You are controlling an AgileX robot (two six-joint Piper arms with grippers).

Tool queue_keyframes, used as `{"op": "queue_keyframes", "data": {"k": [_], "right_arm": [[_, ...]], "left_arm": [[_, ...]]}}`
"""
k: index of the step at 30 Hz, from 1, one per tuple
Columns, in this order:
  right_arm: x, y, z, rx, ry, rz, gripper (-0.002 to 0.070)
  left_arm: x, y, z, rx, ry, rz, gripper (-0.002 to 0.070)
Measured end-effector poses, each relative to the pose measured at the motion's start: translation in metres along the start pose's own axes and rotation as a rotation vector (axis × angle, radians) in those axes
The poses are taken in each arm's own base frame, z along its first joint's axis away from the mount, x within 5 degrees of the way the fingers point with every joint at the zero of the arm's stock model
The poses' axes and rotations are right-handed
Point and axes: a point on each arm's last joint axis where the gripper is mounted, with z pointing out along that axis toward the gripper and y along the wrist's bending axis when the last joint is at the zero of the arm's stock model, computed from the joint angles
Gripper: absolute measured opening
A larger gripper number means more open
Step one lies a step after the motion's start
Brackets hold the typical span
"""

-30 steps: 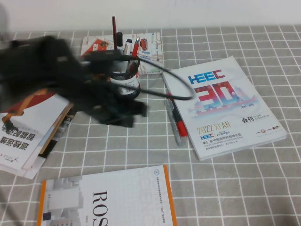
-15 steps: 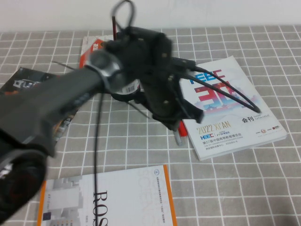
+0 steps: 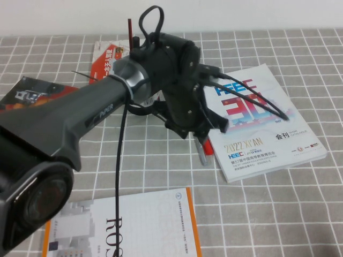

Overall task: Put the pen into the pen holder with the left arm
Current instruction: Pick up the pen on the table

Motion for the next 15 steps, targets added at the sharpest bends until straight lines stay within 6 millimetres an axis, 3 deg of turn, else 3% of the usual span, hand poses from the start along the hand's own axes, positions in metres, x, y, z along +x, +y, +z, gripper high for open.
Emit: {"op": "queue_keyframes", "data": {"k": [5, 15], "right_arm": [[0.000, 0.000, 0.000, 0.000, 0.000, 0.000, -0.0015], [0.000, 0.000, 0.000, 0.000, 0.000, 0.000, -0.0015]], "left_arm": [[-0.006, 0.011, 0.006, -0.013, -0.042, -0.131, 0.0329], [-0.014, 0.011, 0.028, -0.010, -0.041, -0.160, 0.0333]]}}
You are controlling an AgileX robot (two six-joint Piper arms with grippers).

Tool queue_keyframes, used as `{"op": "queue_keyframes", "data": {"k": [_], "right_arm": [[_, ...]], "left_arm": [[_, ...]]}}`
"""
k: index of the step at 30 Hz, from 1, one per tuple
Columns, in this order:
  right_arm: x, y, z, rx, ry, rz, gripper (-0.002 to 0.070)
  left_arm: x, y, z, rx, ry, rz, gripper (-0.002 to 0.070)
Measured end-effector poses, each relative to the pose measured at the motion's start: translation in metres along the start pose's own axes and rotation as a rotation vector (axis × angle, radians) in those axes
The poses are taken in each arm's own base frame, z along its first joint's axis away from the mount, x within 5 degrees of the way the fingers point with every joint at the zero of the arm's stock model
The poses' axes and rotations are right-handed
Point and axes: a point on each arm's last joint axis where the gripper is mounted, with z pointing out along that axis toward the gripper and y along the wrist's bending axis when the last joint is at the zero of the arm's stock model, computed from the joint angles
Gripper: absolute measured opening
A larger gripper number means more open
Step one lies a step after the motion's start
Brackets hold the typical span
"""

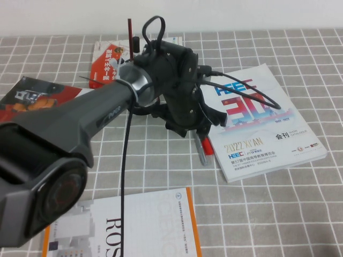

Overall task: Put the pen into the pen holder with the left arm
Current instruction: Pick up the pen on the table

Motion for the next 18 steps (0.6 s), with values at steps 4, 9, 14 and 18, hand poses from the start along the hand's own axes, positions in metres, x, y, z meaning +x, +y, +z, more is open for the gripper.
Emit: {"op": "queue_keyframes", "data": {"k": [4, 9, 14, 18], "right_arm": [[0.000, 0.000, 0.000, 0.000, 0.000, 0.000, -0.0015], [0.000, 0.000, 0.000, 0.000, 0.000, 0.000, -0.0015], [0.000, 0.000, 0.000, 0.000, 0.000, 0.000, -0.0015], [0.000, 0.000, 0.000, 0.000, 0.000, 0.000, -0.0015]], "left_arm": [[0.001, 0.000, 0.007, -0.008, 0.034, -0.002, 0.0333], [0.002, 0.001, 0.014, -0.013, 0.054, -0.003, 0.0333], [0.003, 0.001, 0.018, -0.019, 0.079, -0.003, 0.0333], [0.003, 0.002, 0.018, -0.025, 0.080, -0.002, 0.0333]]}}
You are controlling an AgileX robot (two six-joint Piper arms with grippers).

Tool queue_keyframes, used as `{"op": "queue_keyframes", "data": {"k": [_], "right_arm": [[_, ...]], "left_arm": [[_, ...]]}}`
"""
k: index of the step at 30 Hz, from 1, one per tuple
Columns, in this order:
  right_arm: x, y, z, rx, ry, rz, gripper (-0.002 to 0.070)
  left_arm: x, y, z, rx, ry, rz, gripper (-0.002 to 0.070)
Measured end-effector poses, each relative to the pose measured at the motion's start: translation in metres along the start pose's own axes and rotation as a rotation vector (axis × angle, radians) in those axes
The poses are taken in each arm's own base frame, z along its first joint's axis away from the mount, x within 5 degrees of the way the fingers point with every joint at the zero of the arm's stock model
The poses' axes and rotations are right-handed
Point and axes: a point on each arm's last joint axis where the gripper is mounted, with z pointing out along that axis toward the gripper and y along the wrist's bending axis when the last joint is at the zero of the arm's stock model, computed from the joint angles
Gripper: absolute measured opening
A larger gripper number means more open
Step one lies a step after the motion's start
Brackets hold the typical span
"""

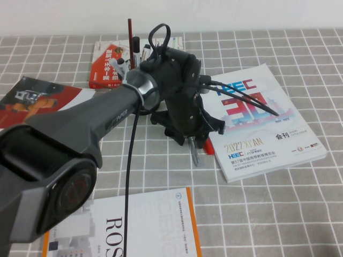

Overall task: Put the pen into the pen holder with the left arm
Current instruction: Pick up the pen on the table

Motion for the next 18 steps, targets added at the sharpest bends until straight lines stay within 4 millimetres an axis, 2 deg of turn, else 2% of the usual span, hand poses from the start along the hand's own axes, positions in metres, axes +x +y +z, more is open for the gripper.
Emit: {"op": "queue_keyframes", "data": {"k": [4, 6, 9, 12, 18], "right_arm": [[0.0000, 0.0000, 0.0000, 0.000, 0.000, 0.000, -0.0015], [0.0000, 0.0000, 0.0000, 0.000, 0.000, 0.000, -0.0015], [0.0000, 0.0000, 0.0000, 0.000, 0.000, 0.000, -0.0015], [0.0000, 0.0000, 0.0000, 0.000, 0.000, 0.000, -0.0015], [0.0000, 0.0000, 0.0000, 0.000, 0.000, 0.000, -0.0015]], "left_arm": [[0.0010, 0.0005, 0.0003, -0.006, 0.013, 0.000, 0.0316], [0.0016, 0.0013, 0.0003, -0.015, 0.020, 0.003, 0.0277], [0.0030, 0.0023, 0.0007, -0.025, 0.035, 0.015, 0.0156], [0.0043, 0.0032, 0.0006, -0.035, 0.050, 0.017, 0.0067], [0.0063, 0.0045, 0.0002, -0.049, 0.074, 0.040, 0.0053]]}}
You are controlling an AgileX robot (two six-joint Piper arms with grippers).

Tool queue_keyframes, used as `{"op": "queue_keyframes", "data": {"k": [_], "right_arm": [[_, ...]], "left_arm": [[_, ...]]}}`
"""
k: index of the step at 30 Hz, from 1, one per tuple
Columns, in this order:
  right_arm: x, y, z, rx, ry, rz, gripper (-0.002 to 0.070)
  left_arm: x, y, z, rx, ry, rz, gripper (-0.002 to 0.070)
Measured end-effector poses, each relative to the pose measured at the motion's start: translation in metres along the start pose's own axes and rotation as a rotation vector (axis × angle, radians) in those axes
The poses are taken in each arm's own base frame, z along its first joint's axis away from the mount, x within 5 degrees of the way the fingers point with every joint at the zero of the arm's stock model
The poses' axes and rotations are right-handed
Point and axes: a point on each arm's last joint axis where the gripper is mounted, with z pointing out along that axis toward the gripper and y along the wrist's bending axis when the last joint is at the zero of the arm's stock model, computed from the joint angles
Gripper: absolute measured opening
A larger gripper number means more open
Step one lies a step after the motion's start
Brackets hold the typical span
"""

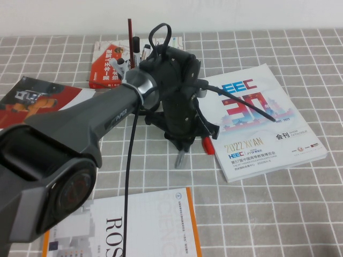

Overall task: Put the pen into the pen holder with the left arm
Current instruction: Pick up the pen on the table

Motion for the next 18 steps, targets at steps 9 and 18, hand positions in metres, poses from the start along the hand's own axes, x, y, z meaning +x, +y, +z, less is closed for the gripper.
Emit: {"op": "queue_keyframes", "data": {"k": [9, 18], "right_arm": [[0.000, 0.000, 0.000, 0.000, 0.000, 0.000, -0.0015], [0.000, 0.000, 0.000, 0.000, 0.000, 0.000, -0.0015]], "left_arm": [[0.003, 0.001, -0.015, -0.007, 0.001, 0.085, 0.0048], [0.018, 0.005, -0.099, 0.015, -0.146, 0.131, 0.0046]]}}
